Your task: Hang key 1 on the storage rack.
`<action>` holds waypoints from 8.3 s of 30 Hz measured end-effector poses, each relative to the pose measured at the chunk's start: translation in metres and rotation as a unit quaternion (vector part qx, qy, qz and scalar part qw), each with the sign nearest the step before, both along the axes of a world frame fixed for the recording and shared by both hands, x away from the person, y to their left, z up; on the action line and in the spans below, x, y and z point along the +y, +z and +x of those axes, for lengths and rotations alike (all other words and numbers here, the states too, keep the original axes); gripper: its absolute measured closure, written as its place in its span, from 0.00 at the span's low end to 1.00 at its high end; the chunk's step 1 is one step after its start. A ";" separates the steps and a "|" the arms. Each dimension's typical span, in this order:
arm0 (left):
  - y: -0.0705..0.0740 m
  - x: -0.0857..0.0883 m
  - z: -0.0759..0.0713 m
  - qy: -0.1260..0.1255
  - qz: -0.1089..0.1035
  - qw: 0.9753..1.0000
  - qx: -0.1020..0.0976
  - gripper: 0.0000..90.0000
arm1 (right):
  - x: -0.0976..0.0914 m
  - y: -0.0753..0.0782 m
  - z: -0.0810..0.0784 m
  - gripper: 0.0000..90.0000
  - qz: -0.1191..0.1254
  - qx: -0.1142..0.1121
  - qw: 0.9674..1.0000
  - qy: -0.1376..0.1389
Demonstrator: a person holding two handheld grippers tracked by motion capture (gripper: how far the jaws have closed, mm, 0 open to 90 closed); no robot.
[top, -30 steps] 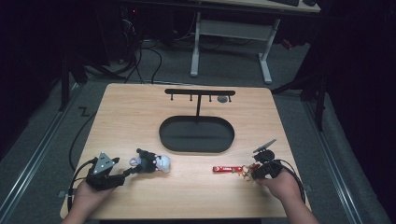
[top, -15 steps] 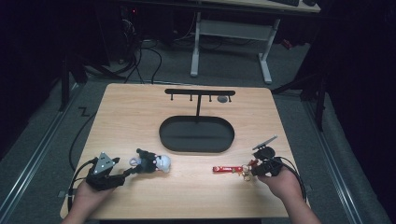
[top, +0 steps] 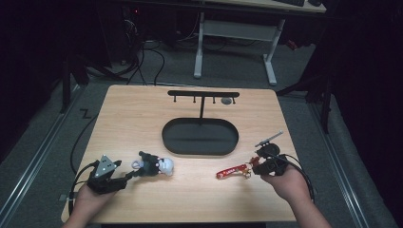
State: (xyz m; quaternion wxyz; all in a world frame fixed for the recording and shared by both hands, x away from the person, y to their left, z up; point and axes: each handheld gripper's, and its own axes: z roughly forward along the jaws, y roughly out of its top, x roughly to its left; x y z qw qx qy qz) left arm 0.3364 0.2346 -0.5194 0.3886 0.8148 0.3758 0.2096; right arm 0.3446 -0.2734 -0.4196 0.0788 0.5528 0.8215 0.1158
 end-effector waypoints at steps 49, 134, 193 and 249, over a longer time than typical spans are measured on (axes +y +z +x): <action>-0.001 0.002 -0.001 -0.010 -0.006 1.000 0.002 0.38 | 0.033 0.100 0.046 0.76 0.013 -0.072 0.997 0.016; -0.003 0.004 0.000 -0.010 -0.006 1.000 0.008 0.38 | 0.033 0.063 0.143 0.75 0.019 -0.100 0.993 -0.056; 0.018 -0.016 0.001 0.031 -0.056 0.998 -0.015 1.00 | -0.002 -0.079 -0.057 0.57 0.205 -0.248 0.944 -0.074; -0.007 -0.214 -0.023 -0.122 -0.021 0.991 0.043 0.99 | 0.000 -0.082 -0.057 0.60 0.219 -0.227 0.947 -0.056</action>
